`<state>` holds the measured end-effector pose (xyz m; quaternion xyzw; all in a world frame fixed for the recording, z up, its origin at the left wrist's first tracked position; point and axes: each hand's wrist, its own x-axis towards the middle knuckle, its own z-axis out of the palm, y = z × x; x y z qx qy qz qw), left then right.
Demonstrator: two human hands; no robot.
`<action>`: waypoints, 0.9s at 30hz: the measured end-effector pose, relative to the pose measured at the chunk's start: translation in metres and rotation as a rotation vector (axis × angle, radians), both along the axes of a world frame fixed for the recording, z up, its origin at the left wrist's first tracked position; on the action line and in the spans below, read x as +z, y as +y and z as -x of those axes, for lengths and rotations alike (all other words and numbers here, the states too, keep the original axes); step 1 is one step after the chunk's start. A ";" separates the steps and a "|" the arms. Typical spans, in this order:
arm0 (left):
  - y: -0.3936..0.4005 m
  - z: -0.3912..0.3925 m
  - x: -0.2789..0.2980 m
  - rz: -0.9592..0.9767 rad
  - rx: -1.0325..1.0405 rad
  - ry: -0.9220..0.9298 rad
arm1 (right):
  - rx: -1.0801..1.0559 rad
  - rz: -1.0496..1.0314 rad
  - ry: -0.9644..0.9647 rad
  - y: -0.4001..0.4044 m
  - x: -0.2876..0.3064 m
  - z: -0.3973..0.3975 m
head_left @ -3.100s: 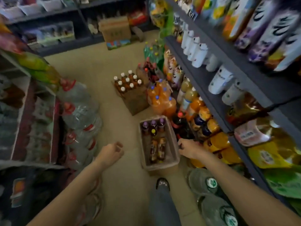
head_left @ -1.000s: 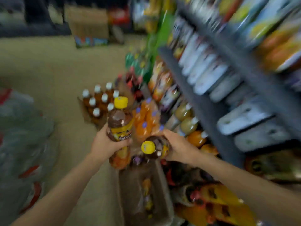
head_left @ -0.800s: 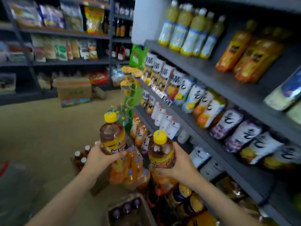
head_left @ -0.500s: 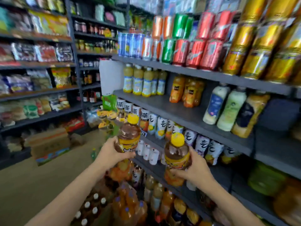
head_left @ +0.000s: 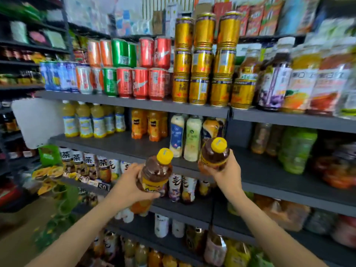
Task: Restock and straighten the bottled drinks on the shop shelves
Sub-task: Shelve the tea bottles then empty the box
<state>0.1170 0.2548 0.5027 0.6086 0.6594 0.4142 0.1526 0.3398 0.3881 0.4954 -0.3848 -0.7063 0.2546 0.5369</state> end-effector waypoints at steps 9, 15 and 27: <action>0.118 -0.109 0.005 -0.038 -0.141 -0.108 | -0.277 0.055 -0.021 0.086 0.001 -0.146; 0.172 -0.173 0.007 -0.090 -0.223 -0.100 | -0.363 0.149 -0.058 0.128 -0.004 -0.203; 0.207 -0.267 0.007 -0.113 -0.346 0.014 | -0.628 0.035 0.067 0.077 -0.008 -0.307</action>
